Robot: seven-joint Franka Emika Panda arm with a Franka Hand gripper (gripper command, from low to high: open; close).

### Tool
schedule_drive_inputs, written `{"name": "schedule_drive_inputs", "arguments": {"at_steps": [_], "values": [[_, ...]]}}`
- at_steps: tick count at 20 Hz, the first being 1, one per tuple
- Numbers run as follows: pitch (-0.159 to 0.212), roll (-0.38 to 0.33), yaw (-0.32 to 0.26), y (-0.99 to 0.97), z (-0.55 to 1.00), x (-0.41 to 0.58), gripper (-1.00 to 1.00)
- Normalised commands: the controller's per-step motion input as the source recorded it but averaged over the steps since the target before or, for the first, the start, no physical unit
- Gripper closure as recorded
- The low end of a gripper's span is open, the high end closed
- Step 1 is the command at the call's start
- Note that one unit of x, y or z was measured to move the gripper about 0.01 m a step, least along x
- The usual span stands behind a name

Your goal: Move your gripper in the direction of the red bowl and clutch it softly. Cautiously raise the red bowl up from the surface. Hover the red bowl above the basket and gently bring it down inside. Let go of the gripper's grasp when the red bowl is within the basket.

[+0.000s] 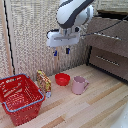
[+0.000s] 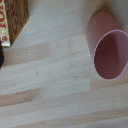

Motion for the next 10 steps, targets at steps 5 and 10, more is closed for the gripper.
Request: {"name": "schedule_drive_inputs", "arguments": {"at_steps": [5, 10], "values": [[-0.004, 0.002, -0.010, -0.12, -0.05, 0.071, -1.00], [-0.011, 0.036, -0.066, -0.51, -0.08, 0.330, -1.00]]}}
